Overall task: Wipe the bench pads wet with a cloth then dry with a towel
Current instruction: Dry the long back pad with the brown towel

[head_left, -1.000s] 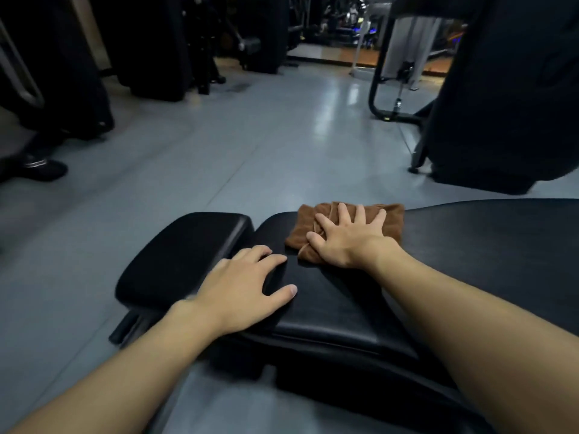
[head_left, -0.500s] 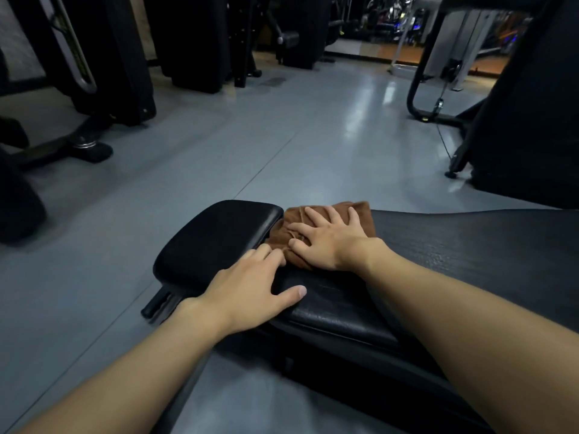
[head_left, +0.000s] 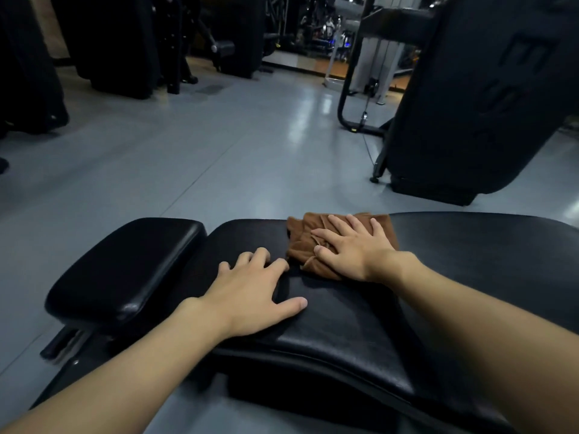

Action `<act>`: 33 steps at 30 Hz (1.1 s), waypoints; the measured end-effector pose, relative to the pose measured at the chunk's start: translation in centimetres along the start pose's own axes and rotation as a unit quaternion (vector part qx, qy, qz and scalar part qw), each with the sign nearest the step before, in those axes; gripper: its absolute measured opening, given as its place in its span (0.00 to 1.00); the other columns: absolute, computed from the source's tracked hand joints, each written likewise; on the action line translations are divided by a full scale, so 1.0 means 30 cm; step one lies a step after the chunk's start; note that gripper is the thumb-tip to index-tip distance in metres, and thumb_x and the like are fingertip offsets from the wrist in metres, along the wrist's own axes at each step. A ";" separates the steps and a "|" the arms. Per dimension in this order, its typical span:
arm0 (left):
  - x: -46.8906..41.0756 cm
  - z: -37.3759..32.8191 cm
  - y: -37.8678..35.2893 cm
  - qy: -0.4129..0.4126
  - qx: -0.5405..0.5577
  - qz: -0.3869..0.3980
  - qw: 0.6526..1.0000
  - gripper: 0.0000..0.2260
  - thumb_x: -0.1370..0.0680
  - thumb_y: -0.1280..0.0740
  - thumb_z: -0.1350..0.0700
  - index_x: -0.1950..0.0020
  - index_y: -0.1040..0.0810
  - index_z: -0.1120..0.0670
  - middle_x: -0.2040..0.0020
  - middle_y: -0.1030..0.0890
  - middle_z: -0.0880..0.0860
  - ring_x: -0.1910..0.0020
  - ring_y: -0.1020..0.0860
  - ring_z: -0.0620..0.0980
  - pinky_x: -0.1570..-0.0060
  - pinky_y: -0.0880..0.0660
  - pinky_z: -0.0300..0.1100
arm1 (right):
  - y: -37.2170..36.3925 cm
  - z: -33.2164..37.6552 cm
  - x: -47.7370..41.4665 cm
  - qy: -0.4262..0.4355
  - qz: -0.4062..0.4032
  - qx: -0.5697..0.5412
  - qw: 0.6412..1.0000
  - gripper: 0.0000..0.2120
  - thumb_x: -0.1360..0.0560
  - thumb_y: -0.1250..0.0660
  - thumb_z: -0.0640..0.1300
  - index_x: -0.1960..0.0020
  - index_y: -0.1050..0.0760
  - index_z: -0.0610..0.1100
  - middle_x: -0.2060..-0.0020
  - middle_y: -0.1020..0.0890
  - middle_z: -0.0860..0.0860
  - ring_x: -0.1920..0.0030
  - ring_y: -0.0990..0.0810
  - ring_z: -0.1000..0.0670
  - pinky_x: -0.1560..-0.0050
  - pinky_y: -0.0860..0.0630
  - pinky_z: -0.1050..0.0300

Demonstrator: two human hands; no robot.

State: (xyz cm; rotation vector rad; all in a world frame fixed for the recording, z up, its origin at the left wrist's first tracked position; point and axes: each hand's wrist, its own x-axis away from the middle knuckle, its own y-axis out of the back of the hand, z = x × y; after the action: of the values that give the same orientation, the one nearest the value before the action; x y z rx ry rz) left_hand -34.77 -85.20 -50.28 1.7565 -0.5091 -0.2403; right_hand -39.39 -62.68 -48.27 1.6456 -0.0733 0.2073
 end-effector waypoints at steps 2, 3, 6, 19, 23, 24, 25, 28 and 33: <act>-0.035 -0.072 0.002 -0.030 0.007 -0.001 1.000 0.31 0.27 0.45 0.26 0.30 0.35 0.43 0.33 0.35 0.48 0.30 0.37 0.52 0.36 0.35 0.58 | 0.017 -0.119 0.046 -0.041 -0.001 -0.002 0.999 0.27 0.21 0.56 0.69 0.23 0.48 0.68 0.19 0.54 0.55 0.19 0.59 0.47 0.25 0.63 0.33; -0.054 -0.113 0.003 -0.045 0.009 -0.004 0.999 0.31 0.27 0.45 0.26 0.29 0.35 0.42 0.33 0.35 0.48 0.30 0.37 0.52 0.36 0.36 0.59 | 0.026 -0.184 0.075 -0.064 -0.001 -0.002 0.998 0.27 0.21 0.57 0.69 0.23 0.49 0.68 0.19 0.54 0.55 0.19 0.59 0.47 0.24 0.63 0.34; -0.112 -0.262 0.009 -0.107 0.021 -0.007 0.994 0.31 0.27 0.44 0.26 0.27 0.36 0.38 0.28 0.37 0.46 0.27 0.40 0.51 0.34 0.37 0.61 | 0.052 -0.388 0.188 -0.141 0.000 -0.002 0.990 0.27 0.21 0.57 0.69 0.23 0.49 0.68 0.19 0.54 0.55 0.19 0.59 0.47 0.24 0.62 0.34; -0.205 -0.516 -0.003 -0.105 0.018 0.103 0.989 0.40 0.35 0.46 0.18 0.26 0.56 0.24 0.18 0.56 0.48 0.20 0.58 0.59 0.32 0.50 0.76 | 0.057 -0.783 0.740 -0.433 -0.016 -0.035 0.901 0.30 0.24 0.58 0.72 0.23 0.49 0.67 0.18 0.52 0.51 0.20 0.55 0.41 0.26 0.56 0.30; -0.198 -0.525 0.002 -0.097 0.019 0.102 0.990 0.40 0.36 0.46 0.17 0.27 0.56 0.23 0.18 0.56 0.48 0.19 0.58 0.58 0.32 0.49 0.76 | 0.052 -0.714 0.787 -0.403 -0.007 -0.028 0.915 0.36 0.27 0.60 0.78 0.22 0.51 0.66 0.18 0.54 0.50 0.20 0.58 0.40 0.27 0.58 0.29; -0.197 -0.529 0.002 -0.095 0.018 0.099 0.990 0.40 0.36 0.46 0.18 0.27 0.55 0.23 0.18 0.55 0.48 0.19 0.57 0.58 0.32 0.48 0.75 | 0.054 -0.709 0.793 -0.401 -0.007 -0.030 0.915 0.38 0.29 0.60 0.79 0.22 0.51 0.67 0.19 0.55 0.50 0.20 0.59 0.40 0.27 0.59 0.29; -0.193 -0.532 0.002 -0.093 0.016 0.093 0.991 0.39 0.35 0.47 0.18 0.26 0.55 0.24 0.18 0.55 0.48 0.19 0.56 0.57 0.31 0.47 0.74 | 0.059 -0.706 0.792 -0.399 -0.002 -0.033 0.916 0.39 0.30 0.60 0.80 0.22 0.52 0.67 0.19 0.55 0.50 0.20 0.59 0.39 0.27 0.59 0.27; -0.165 -0.525 -0.004 -0.095 0.021 0.055 0.994 0.38 0.32 0.47 0.20 0.24 0.50 0.28 0.18 0.49 0.48 0.19 0.52 0.55 0.30 0.44 0.70 | 0.057 -0.677 0.765 -0.379 0.012 -0.025 0.925 0.38 0.28 0.58 0.78 0.21 0.54 0.66 0.19 0.58 0.50 0.21 0.61 0.35 0.29 0.61 0.24; -0.049 -0.443 -0.039 -0.090 0.033 -0.009 0.995 0.37 0.30 0.51 0.23 0.23 0.43 0.33 0.20 0.43 0.45 0.21 0.46 0.47 0.26 0.42 0.60 | 0.044 -0.545 0.643 -0.277 0.012 -0.006 0.961 0.35 0.24 0.59 0.74 0.20 0.56 0.64 0.19 0.59 0.47 0.22 0.63 0.33 0.30 0.65 0.24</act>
State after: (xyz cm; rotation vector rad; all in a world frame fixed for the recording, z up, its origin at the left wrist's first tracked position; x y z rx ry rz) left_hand -30.21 -72.73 -48.26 1.8126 -0.6375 -0.4002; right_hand -22.18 -45.07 -42.34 1.6501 -0.5174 -0.2423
